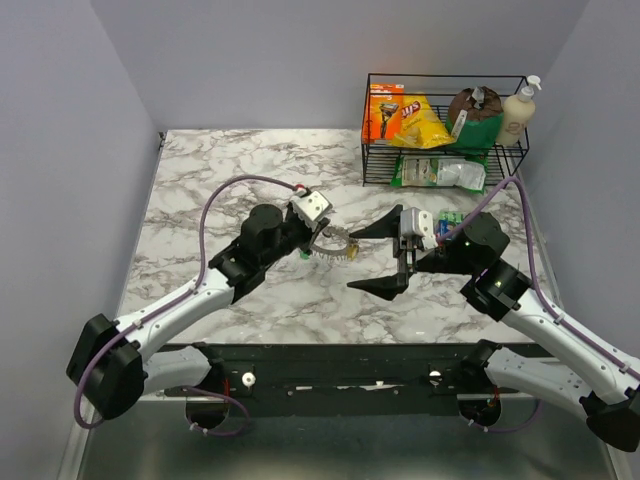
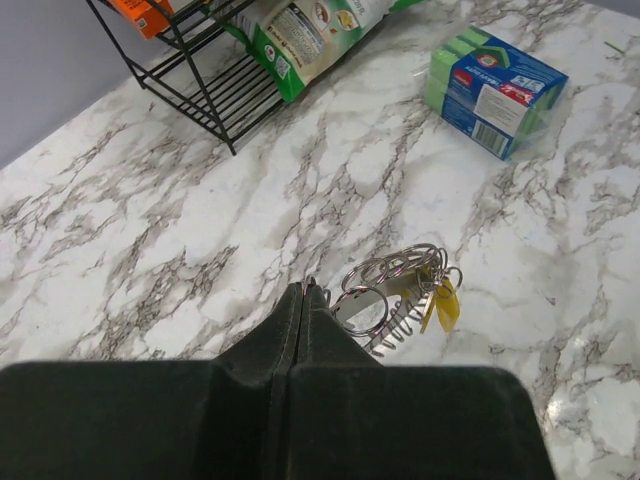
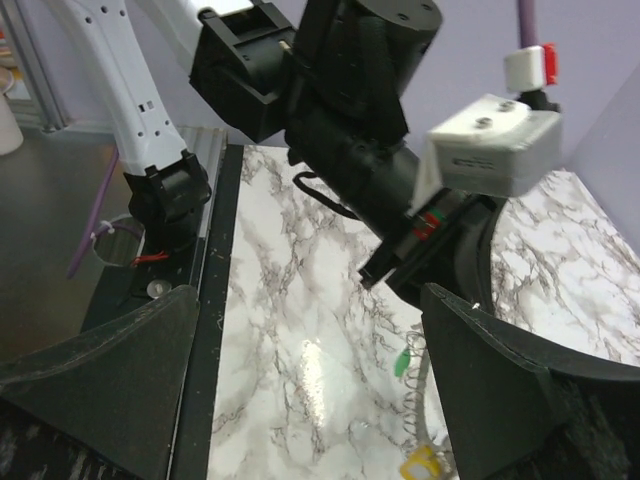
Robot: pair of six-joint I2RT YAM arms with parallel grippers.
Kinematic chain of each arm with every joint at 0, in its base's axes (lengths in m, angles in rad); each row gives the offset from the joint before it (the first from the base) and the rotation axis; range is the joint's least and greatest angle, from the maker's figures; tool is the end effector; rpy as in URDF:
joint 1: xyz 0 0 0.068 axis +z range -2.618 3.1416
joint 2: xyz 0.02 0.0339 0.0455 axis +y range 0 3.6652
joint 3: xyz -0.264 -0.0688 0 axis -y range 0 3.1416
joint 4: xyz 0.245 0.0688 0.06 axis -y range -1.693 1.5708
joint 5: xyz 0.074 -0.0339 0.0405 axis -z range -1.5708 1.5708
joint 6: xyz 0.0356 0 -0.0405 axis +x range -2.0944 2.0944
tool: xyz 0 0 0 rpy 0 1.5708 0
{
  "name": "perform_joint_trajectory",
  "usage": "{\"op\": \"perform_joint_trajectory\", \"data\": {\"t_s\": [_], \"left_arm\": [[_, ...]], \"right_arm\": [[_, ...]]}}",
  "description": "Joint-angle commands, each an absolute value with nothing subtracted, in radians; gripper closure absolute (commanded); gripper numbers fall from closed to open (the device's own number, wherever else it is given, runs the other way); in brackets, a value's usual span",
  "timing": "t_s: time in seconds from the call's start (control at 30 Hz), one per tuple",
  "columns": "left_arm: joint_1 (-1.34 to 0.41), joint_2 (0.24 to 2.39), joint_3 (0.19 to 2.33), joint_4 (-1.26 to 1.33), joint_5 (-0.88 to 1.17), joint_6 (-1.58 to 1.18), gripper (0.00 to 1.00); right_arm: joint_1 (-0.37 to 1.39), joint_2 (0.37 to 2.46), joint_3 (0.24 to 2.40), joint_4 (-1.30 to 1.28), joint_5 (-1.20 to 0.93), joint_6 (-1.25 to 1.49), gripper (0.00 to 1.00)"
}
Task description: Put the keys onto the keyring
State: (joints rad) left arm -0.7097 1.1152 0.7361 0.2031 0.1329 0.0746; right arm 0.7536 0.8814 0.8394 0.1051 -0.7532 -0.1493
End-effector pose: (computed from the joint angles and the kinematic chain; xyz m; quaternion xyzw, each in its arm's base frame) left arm 0.1951 -0.1738 0.2965 0.3317 0.6905 -0.2484 0.5929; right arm 0.1286 0.1540 0.3732 -0.5189 0.4557 0.4421 0.5724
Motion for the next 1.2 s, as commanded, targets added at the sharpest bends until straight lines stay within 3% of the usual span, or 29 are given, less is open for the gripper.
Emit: {"op": "perform_joint_trajectory", "data": {"t_s": [0.0, 0.2, 0.47, 0.93, 1.17], "left_arm": [[-0.687, 1.224, 0.873, 0.296, 0.045, 0.089, 1.00], [-0.644, 1.370, 0.979, 0.342, -0.043, 0.140, 1.00], [-0.603, 1.489, 0.953, 0.416, -0.060, 0.109, 1.00], [-0.610, 1.471, 0.669, 0.601, -0.015, -0.112, 1.00], [-0.638, 1.399, 0.549, 0.624, -0.020, -0.133, 0.90]], "right_arm": [[0.753, 0.874, 0.824, 0.129, -0.758, -0.138, 0.00], [0.755, 0.874, 0.819, 0.127, -0.767, -0.137, 0.00], [0.753, 0.871, 0.799, 0.126, -0.775, -0.138, 0.00], [0.755, 0.891, 0.802, 0.127, -0.836, -0.115, 0.00], [0.755, 0.913, 0.813, 0.132, -0.868, -0.110, 0.00]]}}
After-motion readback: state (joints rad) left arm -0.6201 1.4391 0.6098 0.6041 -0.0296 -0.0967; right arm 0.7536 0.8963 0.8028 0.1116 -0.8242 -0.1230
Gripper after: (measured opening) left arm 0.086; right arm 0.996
